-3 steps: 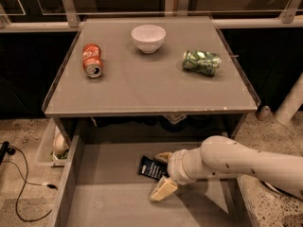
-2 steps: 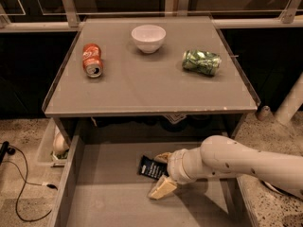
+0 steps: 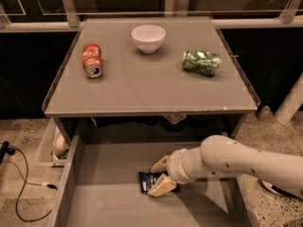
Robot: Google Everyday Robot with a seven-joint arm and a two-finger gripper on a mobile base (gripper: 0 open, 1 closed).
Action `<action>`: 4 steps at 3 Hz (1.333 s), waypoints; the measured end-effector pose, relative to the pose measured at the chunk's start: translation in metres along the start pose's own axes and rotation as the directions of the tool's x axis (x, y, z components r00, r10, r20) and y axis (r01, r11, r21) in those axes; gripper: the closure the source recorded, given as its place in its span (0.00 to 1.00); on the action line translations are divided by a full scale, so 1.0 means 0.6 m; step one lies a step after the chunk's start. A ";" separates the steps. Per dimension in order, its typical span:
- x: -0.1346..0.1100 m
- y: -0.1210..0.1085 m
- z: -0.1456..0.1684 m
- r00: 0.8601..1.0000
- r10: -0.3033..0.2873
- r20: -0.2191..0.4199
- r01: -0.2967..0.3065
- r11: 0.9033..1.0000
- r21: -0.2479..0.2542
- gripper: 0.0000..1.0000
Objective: Pick rxbar blueberry from top drawer and place on counter
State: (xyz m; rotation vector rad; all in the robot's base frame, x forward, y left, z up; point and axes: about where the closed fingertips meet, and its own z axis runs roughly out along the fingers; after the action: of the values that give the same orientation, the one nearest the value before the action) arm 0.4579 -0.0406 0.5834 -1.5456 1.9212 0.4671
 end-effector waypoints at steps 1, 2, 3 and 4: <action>-0.008 -0.001 -0.009 1.000 0.000 0.000 0.000 1.000 0.000 1.00; -0.013 0.013 -0.025 1.000 -0.030 -0.004 0.030 0.999 -0.014 1.00; -0.039 0.017 -0.061 0.996 -0.087 0.007 0.087 0.996 -0.009 1.00; -0.061 0.022 -0.092 0.991 -0.130 0.027 0.130 0.991 -0.007 1.00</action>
Offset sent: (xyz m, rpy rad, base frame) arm -0.0222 -0.0058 0.0261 -0.0226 -0.0151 0.0661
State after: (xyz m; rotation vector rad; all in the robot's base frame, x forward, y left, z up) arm 0.4361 -0.0448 0.6472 -1.6499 1.7875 0.4371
